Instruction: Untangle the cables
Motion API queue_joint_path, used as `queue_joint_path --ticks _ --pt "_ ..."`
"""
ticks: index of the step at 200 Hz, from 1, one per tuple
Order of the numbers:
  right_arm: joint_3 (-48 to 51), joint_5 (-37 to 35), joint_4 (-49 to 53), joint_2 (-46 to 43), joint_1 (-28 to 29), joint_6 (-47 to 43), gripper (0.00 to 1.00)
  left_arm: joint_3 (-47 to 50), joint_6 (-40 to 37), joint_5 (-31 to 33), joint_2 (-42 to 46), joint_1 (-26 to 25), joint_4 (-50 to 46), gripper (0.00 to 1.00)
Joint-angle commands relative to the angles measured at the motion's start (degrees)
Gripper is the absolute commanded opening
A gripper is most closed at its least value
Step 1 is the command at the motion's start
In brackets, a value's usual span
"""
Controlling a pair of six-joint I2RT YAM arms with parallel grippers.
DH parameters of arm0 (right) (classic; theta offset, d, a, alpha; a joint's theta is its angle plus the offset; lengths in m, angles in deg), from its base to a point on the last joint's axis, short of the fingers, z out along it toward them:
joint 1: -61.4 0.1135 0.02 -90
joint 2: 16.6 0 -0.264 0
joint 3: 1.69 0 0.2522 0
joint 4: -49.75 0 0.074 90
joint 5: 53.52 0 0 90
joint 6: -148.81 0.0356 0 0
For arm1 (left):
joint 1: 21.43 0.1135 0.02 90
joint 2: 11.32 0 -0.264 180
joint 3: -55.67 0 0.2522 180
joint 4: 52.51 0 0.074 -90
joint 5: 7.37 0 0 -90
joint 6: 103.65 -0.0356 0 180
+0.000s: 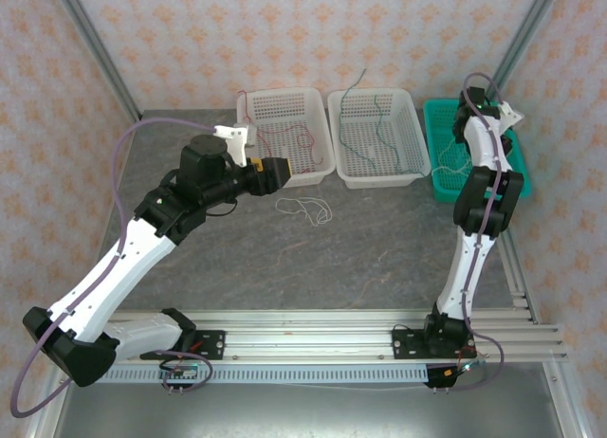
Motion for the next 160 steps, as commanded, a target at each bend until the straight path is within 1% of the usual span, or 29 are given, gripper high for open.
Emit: queue_joint_path --ticks 1,23,38,46,52,57,62,76,83,86,87,88,93,95,96,97,98,102,110,112,114,121,142,160 --pt "-0.7 -7.0 2.0 0.1 -0.6 -2.3 0.08 -0.4 -0.5 0.3 -0.1 0.2 1.3 0.74" --pt "0.8 -7.7 0.5 0.3 -0.6 -4.6 0.09 -0.8 -0.8 0.0 -0.3 0.2 1.1 0.74" --pt "2.1 -11.3 -0.9 0.5 -0.4 -5.9 0.09 -0.8 -0.9 0.2 -0.3 0.2 1.1 0.74" --pt "2.9 -11.7 -2.1 0.4 -0.3 -7.2 0.09 -0.8 -0.9 0.2 -0.3 0.2 1.0 0.74" --pt "3.5 -10.5 -3.3 0.2 -0.3 -8.8 0.11 -0.7 -0.9 0.1 -0.2 0.2 0.9 0.74" --pt "3.9 -8.1 -4.1 0.1 -0.3 -9.8 0.12 -0.6 -1.0 0.2 -0.1 0.2 1.0 0.74" --pt "4.2 -4.1 -4.8 -0.1 -0.3 -10.9 0.13 -0.4 -1.0 0.2 0.1 0.3 1.2 0.74" --pt "3.3 6.1 -4.4 0.3 0.0 -12.2 0.25 0.1 -0.9 0.6 0.2 0.2 1.6 0.74" --pt "2.2 9.4 -3.4 0.5 0.4 -12.2 0.31 0.2 -1.0 0.7 0.1 0.2 1.8 0.74" --pt "1.8 10.7 -3.0 0.7 0.7 -12.1 0.36 0.1 -1.0 0.7 0.1 0.2 1.8 0.74" --pt "1.8 10.7 -3.0 0.7 0.7 -12.1 0.36 0.1 -1.0 0.7 0.0 0.2 1.8 0.74" --pt "1.4 11.3 -2.7 0.7 0.8 -12.1 0.4 0.1 -1.0 0.7 0.0 0.2 1.8 0.74" --pt "0.6 13.0 -2.1 0.8 1.2 -12.0 0.53 0.0 -1.0 0.7 -0.1 0.2 1.8 0.74" --pt "0.2 13.5 -1.8 0.8 1.4 -12.0 0.57 -0.1 -1.0 0.6 -0.1 0.2 1.8 0.74" --pt "0.0 13.8 -1.6 0.8 1.5 -12.0 0.61 -0.1 -0.9 0.6 -0.1 0.2 1.8 0.74" --pt "0.0 13.8 -1.6 0.8 1.5 -12.0 0.61 -0.2 -0.9 0.6 -0.2 0.2 1.8 0.74" --pt "-0.4 14.2 -1.3 0.8 1.6 -11.9 0.67 -0.2 -0.9 0.5 -0.2 0.2 1.7 0.74" --pt "-1.1 14.7 -0.6 0.9 1.9 -11.9 0.75 -0.3 -0.9 0.4 -0.3 0.2 1.7 0.74" --pt "-2.4 15.4 0.6 0.6 2.6 -12.0 0.84 -0.4 -0.9 0.2 -0.4 0.2 1.7 0.74" --pt "-2.7 15.5 0.9 0.5 2.7 -12.1 0.88 -0.5 -0.9 0.2 -0.4 0.2 1.6 0.74" --pt "-3.0 15.5 1.3 0.4 2.8 -12.0 0.9 -0.5 -0.9 0.1 -0.5 0.2 1.6 0.74" --pt "-3.6 16.0 2.1 -0.2 3.1 -12.0 0.92 -0.5 -0.8 0.1 -0.6 0.2 1.7 0.74" --pt "-2.8 18.8 3.9 -3.4 3.0 -10.3 0.92 0.0 -0.4 0.1 -0.8 0.3 2.3 0.74" --pt "3.2 24.0 0.8 -8.8 3.3 -9.4 0.92 1.3 0.6 -0.5 -0.8 0.2 4.2 0.74"
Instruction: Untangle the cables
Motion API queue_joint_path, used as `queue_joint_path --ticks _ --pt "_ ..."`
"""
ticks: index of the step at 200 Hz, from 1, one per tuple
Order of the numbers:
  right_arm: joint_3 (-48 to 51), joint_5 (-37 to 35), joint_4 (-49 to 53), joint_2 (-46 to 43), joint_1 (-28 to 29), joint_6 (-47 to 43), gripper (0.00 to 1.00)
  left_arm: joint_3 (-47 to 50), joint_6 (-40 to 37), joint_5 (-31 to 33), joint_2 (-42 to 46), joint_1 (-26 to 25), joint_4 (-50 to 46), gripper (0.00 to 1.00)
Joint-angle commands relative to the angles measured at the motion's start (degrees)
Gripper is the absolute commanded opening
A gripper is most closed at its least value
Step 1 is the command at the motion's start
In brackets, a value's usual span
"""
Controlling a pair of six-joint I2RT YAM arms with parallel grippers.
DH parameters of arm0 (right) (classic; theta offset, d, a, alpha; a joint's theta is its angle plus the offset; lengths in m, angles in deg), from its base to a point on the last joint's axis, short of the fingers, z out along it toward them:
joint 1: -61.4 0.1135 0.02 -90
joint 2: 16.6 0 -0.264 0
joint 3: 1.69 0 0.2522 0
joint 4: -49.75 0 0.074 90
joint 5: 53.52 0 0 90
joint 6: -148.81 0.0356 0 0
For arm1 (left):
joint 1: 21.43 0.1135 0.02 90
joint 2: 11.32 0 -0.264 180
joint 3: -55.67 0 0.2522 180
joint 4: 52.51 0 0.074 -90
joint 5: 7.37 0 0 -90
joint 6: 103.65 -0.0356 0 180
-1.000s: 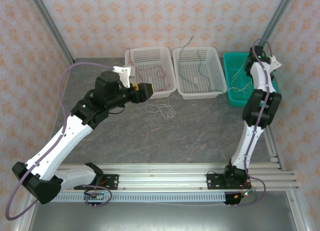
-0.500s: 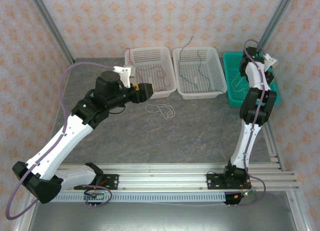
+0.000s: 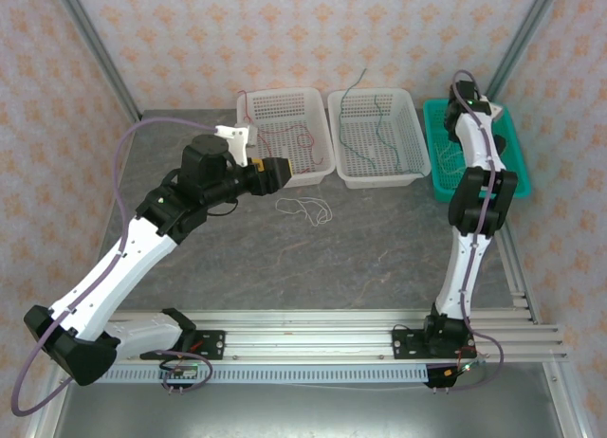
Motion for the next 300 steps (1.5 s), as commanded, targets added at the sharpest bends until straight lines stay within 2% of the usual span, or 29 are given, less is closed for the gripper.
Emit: queue_joint_path --ticks 1,40,63,85,113,135,165,192,219,245,271,300 --pt "4.5 7.0 1.2 -7.6 -0.3 1.4 0.92 1.3 0.6 -0.5 -0.4 0.2 3.9 0.74" --pt "20.6 27.2 -10.4 -23.6 5.1 -1.5 0.92 3.5 2.9 0.9 -1.8 0.2 3.9 0.72" --pt "31.2 33.3 -16.5 -35.2 10.7 -2.4 0.89 6.0 6.4 6.1 -2.5 -0.1 1.5 0.7" --pt "42.5 37.5 -23.9 -46.1 19.2 -2.4 0.83 11.5 10.4 8.4 -2.3 -0.9 4.0 0.69" --pt "51.6 42.4 -27.8 -52.2 29.7 -0.8 0.74 16.8 13.8 9.9 -2.7 -2.0 7.1 0.67" --pt "54.3 45.1 -27.6 -51.0 35.4 3.2 0.66 18.4 14.4 11.1 -2.7 -2.4 7.5 0.67" --pt "53.7 45.5 -26.7 -43.5 43.4 0.6 0.62 18.7 12.6 14.0 -1.8 -2.4 6.7 0.66" --pt "52.2 42.9 -29.4 -35.1 45.5 -0.2 0.6 18.4 11.5 15.4 -0.6 -2.4 5.6 0.66" --pt "51.7 30.2 -35.4 -29.4 46.2 -1.8 0.57 18.8 11.5 15.6 0.3 -2.4 5.4 0.66" --pt "55.2 23.5 -46.7 -27.0 46.2 -13.1 0.61 18.9 11.5 15.4 0.7 -2.4 5.4 0.66" --pt "54.4 29.2 -48.7 -22.5 46.2 -24.1 0.61 18.6 11.3 15.7 0.9 -2.4 4.9 0.66" --pt "52.9 33.5 -49.2 -19.8 46.2 -28.3 0.62 18.8 11.3 15.8 1.0 -2.4 4.8 0.66"
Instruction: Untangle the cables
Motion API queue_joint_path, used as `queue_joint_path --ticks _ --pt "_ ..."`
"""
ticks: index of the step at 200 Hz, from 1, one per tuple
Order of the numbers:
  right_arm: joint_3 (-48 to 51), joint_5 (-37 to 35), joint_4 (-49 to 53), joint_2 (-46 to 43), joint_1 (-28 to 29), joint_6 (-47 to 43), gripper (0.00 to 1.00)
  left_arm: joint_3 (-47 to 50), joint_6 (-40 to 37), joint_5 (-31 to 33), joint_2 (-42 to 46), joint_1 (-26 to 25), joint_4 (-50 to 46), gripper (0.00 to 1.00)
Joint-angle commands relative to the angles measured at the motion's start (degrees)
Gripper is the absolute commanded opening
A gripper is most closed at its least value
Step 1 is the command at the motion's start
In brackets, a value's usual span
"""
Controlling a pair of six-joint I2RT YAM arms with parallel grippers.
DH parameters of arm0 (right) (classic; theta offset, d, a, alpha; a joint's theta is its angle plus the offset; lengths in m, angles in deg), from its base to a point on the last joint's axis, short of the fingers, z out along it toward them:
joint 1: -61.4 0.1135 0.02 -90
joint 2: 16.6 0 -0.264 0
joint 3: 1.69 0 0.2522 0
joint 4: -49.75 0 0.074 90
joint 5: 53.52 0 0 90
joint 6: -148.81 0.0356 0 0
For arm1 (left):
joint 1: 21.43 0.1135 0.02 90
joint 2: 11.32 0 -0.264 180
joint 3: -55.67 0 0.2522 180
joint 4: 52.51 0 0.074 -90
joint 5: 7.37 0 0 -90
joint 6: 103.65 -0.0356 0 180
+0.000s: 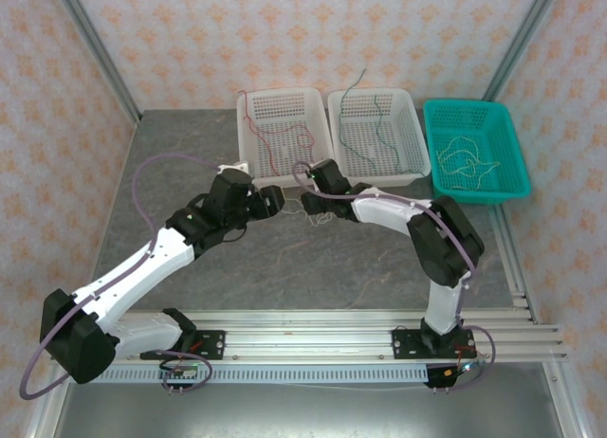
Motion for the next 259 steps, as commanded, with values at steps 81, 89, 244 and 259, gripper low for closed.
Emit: queue_joint_path --ticks 81,89,244,259 --pt "0.7 4.2 -6.5 0.6 0.0 -5.7 0.0 0.2 -0.8 2.5 1.4 -0.3 -0.4 0.66" --pt "2.4 5.4 -7.0 -1.6 0.0 -5.4 0.0 0.2 -0.8 2.4 1.4 -0.3 -0.3 0.66" --pt "10.7 37.3 -9.6 -28.2 -6.8 11.9 0.0 6.5 -18.3 -8.5 -2.2 -0.3 17.9 0.69" --pt "6.7 42.0 -4.1 -28.4 -6.9 10.3 0.0 7.5 -23.2 -13.2 -0.9 -0.4 23.3 0.73"
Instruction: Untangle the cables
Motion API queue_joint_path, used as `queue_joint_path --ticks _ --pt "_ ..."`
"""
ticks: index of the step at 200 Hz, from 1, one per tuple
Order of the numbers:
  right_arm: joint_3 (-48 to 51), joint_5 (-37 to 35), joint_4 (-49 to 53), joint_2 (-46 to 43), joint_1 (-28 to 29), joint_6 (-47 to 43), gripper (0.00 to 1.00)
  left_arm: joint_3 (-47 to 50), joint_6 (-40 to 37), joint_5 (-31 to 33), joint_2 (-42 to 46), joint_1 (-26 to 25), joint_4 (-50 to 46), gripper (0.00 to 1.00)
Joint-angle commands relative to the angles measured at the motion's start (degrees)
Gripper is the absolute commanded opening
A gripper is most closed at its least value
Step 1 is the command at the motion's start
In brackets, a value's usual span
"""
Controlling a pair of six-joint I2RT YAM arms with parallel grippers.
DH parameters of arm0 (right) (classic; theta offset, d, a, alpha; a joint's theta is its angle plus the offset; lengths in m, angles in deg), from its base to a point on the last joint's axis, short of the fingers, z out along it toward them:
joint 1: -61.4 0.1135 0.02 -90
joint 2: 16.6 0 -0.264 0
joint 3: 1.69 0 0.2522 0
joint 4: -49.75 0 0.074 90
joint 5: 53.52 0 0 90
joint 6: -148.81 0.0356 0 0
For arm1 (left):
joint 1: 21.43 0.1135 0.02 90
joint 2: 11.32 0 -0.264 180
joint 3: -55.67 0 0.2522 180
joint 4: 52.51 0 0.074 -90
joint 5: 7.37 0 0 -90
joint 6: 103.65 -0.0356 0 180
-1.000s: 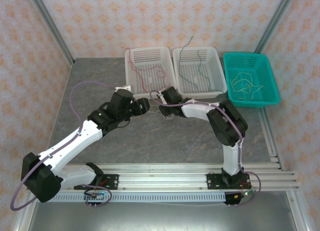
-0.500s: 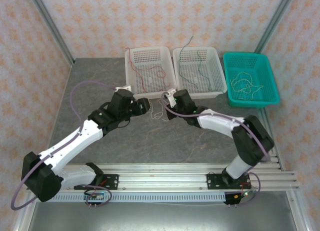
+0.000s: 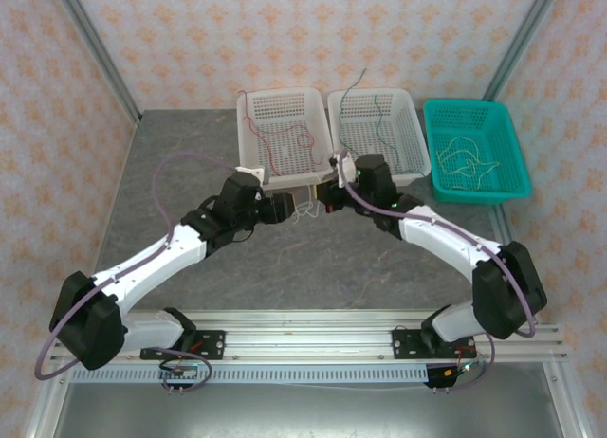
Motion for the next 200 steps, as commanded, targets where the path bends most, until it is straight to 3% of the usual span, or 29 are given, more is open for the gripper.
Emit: queue_joint_path --ticks 1,28,84,92,101,118,156,171,200 --pt "-6.4 12.6 6.5 -2.2 -0.5 1.4 0.0 2.1 -13.0 -7.4 3.3 -0.4 12.3 0.73" --pt "-11.5 20.1 12.0 -2.4 -0.5 2.2 0.0 -4.4 -16.4 -12.0 -2.2 -0.4 12.3 0.77" --pt "-10.3 23.0 6.0 -8.4 -0.3 9.1 0.0 -12.0 -11.6 -5.8 -14.6 -0.4 16.7 0.81" --pt "-10.2 22.4 5.5 -9.7 -0.4 9.6 0.0 -11.9 -11.0 -4.7 -15.3 -0.3 17.3 0.75" --pt "-10.1 21.1 5.1 -11.4 -0.4 10.0 0.0 -11.8 -10.1 -3.7 -15.9 -0.3 17.3 0.61" --pt "-10.2 14.3 4.9 -14.9 -0.8 10.6 0.0 -11.6 -8.7 -3.1 -16.7 -0.3 16.1 0.39" --pt "-11.3 -2.2 3.8 -20.0 -3.3 12.4 0.0 -7.9 -6.9 -3.6 -16.3 -0.3 15.9 0.11" --pt "-12.7 -8.8 4.0 -21.0 -4.0 13.3 0.0 -6.1 -6.6 -2.9 -15.7 -0.3 15.6 0.06" --pt "-17.2 -26.1 8.4 -22.2 -4.9 13.2 0.0 -3.2 -5.7 -2.1 -14.8 -0.2 15.8 0.07"
